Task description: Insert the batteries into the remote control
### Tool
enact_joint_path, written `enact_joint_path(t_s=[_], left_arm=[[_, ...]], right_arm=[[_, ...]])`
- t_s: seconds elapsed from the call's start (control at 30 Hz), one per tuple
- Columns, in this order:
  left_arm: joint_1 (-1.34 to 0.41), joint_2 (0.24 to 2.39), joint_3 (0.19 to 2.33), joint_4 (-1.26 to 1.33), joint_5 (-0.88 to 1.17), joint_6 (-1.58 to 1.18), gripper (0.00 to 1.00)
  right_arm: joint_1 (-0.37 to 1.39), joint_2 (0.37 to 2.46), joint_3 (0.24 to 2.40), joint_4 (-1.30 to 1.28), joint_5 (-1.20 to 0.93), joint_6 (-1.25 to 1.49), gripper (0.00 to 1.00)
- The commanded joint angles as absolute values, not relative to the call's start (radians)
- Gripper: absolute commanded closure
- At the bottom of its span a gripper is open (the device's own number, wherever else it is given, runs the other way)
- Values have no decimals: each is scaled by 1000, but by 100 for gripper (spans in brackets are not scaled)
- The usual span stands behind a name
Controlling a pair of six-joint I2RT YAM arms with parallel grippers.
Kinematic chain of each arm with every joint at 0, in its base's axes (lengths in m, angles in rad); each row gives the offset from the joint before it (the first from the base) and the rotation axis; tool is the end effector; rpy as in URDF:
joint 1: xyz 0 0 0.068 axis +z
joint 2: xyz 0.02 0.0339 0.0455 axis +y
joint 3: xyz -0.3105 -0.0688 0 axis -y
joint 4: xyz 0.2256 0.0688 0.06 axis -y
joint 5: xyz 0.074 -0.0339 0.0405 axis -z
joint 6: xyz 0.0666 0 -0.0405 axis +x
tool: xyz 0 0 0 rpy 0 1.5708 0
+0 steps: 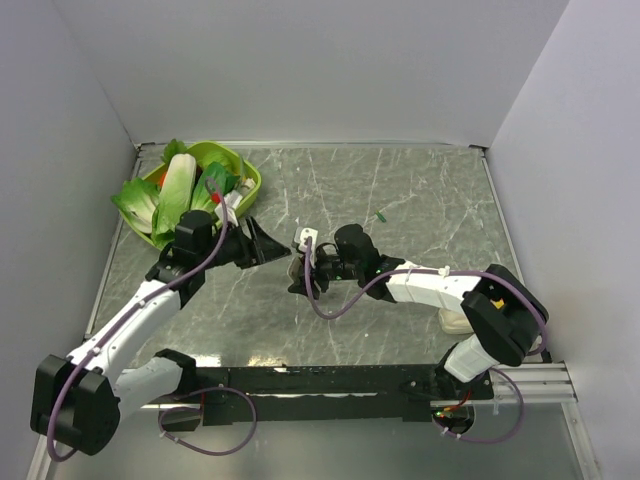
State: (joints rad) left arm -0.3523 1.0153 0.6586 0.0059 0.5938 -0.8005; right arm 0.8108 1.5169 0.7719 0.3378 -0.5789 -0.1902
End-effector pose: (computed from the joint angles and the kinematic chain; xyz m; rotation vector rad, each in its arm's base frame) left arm 0.1842 -0.1074 0.3104 -0.0282 2.0976 -1.3076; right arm 0.2002 0.2635 0.2633 -1.3028 1.5659 0.9684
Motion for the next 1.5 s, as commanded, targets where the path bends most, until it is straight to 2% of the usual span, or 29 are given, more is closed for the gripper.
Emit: enact_joint_path(t_s=[0.0, 0.33, 0.53, 0.63, 0.67, 0.77, 0.87, 0.9, 0.97, 1.0, 1.07, 1.1, 1.17, 1.2, 1.3, 1.47], left_arm=[[-357, 1048, 732, -80, 727, -746, 31], [-408, 1117, 749, -143, 718, -678, 42], [-431, 1143, 749, -140, 706, -675, 54], [-436, 1152, 752, -143, 709, -669, 70], [-437, 1155, 749, -147, 704, -666, 82], [-437, 1146, 736, -156, 678, -654, 99], [-437, 1134, 726, -169, 638, -637, 99], [-437, 1131, 724, -187, 623, -632, 99], [-437, 1120, 721, -209, 557, -608, 99], [-437, 1112, 716, -224, 533, -601, 99], [-437, 1089, 695, -229, 458, -595, 99], [-437, 1080, 683, -226, 436, -597, 99], [-437, 1048, 641, -206, 372, -610, 99], [-437, 1039, 626, -199, 358, -617, 99], [-437, 1005, 581, -181, 296, -638, 99], [-437, 940, 555, -186, 236, -669, 99]], right_arm=[[808, 1505, 807, 393, -609, -275, 100], [818, 1545, 841, 371, -626, -296, 100], [831, 1566, 851, 359, -609, -322, 100], [836, 1583, 853, 362, -603, -334, 100], [839, 1592, 851, 365, -600, -336, 100], [841, 1603, 850, 382, -598, -337, 98], [839, 1614, 847, 394, -592, -337, 85], [841, 1615, 848, 396, -594, -336, 66], [841, 1606, 838, 409, -601, -315, 52], [839, 1598, 835, 408, -601, -308, 42], [839, 1560, 828, 393, -600, -272, 31], [833, 1545, 825, 374, -588, -250, 23], [821, 1491, 813, 368, -580, -140, 16], [804, 1471, 808, 373, -583, -94, 9], [787, 1398, 785, 368, -531, 98, 0], [787, 1361, 819, 236, -227, 474, 0]])
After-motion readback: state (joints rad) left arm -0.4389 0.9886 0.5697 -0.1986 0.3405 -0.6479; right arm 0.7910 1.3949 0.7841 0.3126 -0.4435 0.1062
